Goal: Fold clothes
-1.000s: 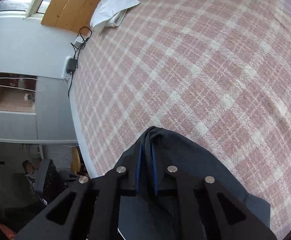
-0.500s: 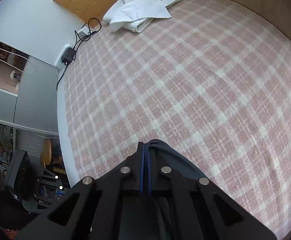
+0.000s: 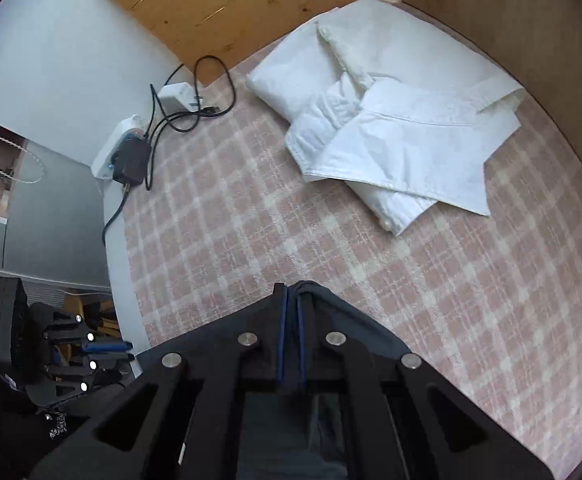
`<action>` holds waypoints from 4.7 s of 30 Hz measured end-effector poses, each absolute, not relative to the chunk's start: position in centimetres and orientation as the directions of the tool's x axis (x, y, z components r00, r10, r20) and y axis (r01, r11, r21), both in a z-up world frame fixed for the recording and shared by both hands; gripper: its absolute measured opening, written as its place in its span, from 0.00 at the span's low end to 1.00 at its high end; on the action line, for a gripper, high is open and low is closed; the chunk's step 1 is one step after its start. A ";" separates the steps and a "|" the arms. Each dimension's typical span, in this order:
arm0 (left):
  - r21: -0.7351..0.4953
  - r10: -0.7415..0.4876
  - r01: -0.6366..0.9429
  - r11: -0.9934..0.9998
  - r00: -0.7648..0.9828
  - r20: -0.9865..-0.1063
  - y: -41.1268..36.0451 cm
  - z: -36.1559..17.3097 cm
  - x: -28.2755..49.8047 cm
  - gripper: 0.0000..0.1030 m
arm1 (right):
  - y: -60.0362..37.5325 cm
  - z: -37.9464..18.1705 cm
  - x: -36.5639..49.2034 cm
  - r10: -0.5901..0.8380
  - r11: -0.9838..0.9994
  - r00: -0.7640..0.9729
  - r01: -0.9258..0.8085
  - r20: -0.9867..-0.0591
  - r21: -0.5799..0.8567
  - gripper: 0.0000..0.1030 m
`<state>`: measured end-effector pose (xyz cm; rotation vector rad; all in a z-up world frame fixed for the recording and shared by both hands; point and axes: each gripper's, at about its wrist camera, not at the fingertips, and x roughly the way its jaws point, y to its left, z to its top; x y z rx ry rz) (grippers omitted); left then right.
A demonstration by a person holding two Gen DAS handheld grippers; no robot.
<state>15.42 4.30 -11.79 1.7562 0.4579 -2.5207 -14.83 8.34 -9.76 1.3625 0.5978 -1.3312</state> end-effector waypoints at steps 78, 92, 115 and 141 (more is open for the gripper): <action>-0.343 0.285 0.138 -0.929 -0.323 -0.902 7.5 -12.4 8.2 0.10 | 35.1 -16.7 -7.4 -0.279 -0.730 -0.119 0.671 -0.953 0.130 0.27; -0.466 0.544 -0.281 -0.839 -0.423 -0.725 22.7 -0.7 4.7 0.02 | 47.3 -12.3 -11.0 -0.498 -0.798 -0.130 0.456 -0.857 0.395 0.27; -0.414 0.468 -0.236 -0.879 -0.264 -0.843 32.4 -10.2 9.9 0.24 | 42.6 -5.9 -5.2 -0.527 -0.249 -0.002 0.957 -0.850 0.152 0.51; -0.374 0.423 -0.216 -0.902 -0.277 -0.863 32.3 -11.1 9.9 0.24 | 47.4 -8.1 -16.5 -0.456 -0.550 -0.131 0.819 -0.880 0.163 0.26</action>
